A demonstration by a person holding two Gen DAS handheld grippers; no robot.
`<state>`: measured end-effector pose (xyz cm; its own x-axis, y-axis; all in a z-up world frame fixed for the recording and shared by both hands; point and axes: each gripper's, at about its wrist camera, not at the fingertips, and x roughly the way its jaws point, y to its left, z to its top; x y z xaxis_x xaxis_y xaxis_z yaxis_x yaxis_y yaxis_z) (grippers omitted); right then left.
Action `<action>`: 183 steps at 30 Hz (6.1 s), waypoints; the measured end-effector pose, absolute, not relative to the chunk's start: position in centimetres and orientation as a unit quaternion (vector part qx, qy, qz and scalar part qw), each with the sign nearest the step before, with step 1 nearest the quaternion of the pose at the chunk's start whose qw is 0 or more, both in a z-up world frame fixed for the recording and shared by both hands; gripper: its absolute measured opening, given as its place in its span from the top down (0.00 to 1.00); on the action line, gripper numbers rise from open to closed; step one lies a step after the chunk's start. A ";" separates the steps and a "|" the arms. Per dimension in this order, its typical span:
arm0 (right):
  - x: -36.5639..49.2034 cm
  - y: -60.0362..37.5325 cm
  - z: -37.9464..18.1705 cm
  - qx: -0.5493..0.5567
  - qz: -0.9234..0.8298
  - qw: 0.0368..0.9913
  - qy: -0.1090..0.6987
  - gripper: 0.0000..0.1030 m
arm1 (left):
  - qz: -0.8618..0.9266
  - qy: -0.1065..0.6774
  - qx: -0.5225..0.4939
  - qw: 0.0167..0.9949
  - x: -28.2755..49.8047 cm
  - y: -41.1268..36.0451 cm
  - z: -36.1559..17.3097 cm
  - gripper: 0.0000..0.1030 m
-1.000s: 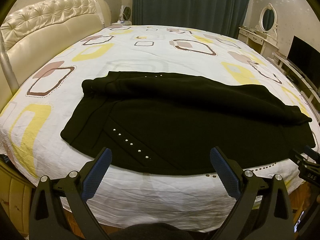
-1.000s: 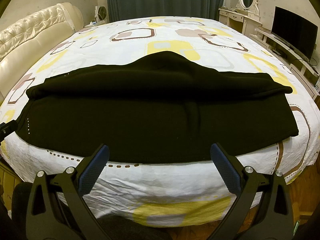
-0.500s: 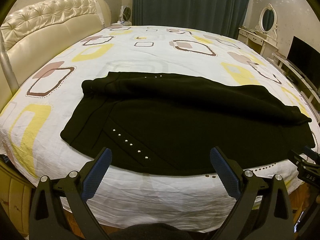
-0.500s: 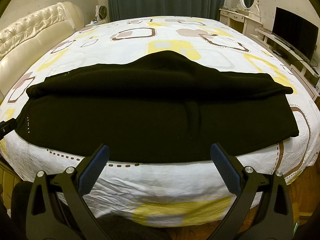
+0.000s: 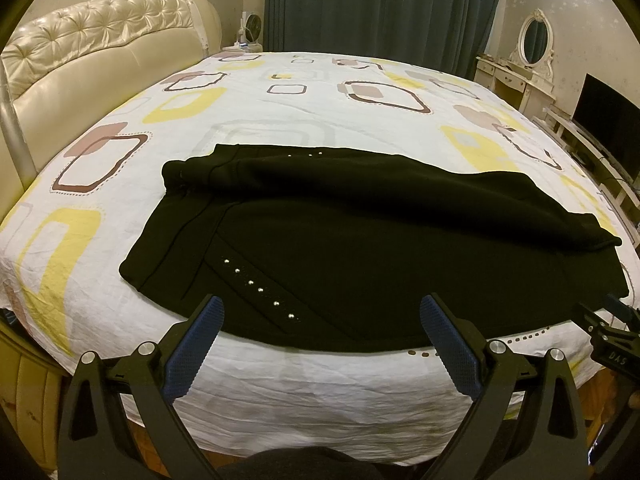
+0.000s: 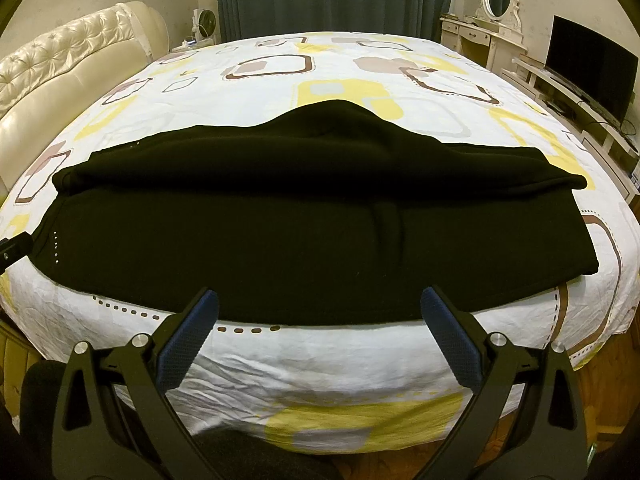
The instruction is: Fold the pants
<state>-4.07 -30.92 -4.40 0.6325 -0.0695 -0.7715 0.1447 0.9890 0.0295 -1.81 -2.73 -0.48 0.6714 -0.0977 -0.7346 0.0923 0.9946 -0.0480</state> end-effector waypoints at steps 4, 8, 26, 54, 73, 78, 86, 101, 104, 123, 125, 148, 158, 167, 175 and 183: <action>-4.1 -30.9 -4.4 0.045 -0.059 0.902 0.426 0.02 | -0.052 0.403 -0.004 0.914 -1.8 -2.7 -0.5 0.05; -4.2 -31.4 -4.4 0.056 -0.062 0.903 0.422 0.02 | -0.054 0.404 -0.008 0.913 -1.8 -3.0 -0.5 0.05; -9.8 -57.0 -2.8 0.459 -0.132 0.819 0.318 0.02 | -0.063 0.419 -0.024 0.905 -1.5 -2.5 -0.8 0.05; -8.2 -68.2 -11.0 0.677 -0.120 0.707 0.165 0.82 | -0.066 0.444 -0.032 0.893 -0.8 -2.0 -2.0 0.05; -10.2 -70.6 -11.8 0.508 -0.236 0.774 0.296 0.94 | -0.071 0.447 -0.027 0.891 -0.8 -2.4 -2.3 0.05; -9.6 -71.2 -11.6 0.493 -0.256 0.776 0.299 0.94 | -0.066 0.448 -0.018 0.891 -0.6 -2.1 -2.4 0.05; -11.2 -71.4 -6.9 0.452 -0.331 0.782 0.273 0.72 | -0.065 0.436 -0.004 0.898 0.4 0.8 -1.7 0.05; 10.0 -51.3 0.3 0.229 0.025 0.888 0.397 0.42 | -0.150 0.439 -0.055 0.884 15.0 13.1 1.0 0.05; 14.0 -47.0 -0.5 0.191 0.054 0.882 0.428 0.42 | -0.171 0.489 -0.054 0.854 19.9 14.1 -0.7 0.05; 24.8 -38.2 -8.0 0.112 0.178 0.816 0.539 0.41 | -0.245 0.571 -0.093 0.778 31.3 14.6 -7.3 0.10; 25.1 -37.7 -8.3 0.106 0.191 0.807 0.549 0.41 | -0.254 0.569 -0.069 0.779 31.2 13.9 -7.3 0.37; 21.4 -33.4 0.2 -0.051 0.134 0.886 0.442 0.93 | -0.268 0.459 -0.158 0.832 29.3 15.6 0.1 0.85; 11.2 -31.1 3.4 -0.075 0.146 0.908 0.385 0.93 | -0.289 0.414 -0.200 0.840 20.7 17.4 3.0 0.85; 4.1 -28.9 0.7 -0.082 0.172 0.889 0.417 0.93 | -0.276 0.408 -0.234 0.838 12.1 20.1 1.5 0.97; 1.4 -27.4 -2.4 -0.080 0.177 0.876 0.442 0.93 | -0.266 0.438 -0.304 0.803 8.1 21.1 -2.3 0.97; -1.1 -25.8 -5.5 -0.105 0.181 0.862 0.462 0.94 | -0.268 0.432 -0.321 0.799 8.4 18.7 -1.1 0.39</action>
<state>-1.05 -25.79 -5.46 0.5085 0.2150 -0.8338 -0.4089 0.9125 -0.0141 8.41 18.73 -1.13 0.4831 -0.7057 -0.5182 0.1509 0.6501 -0.7447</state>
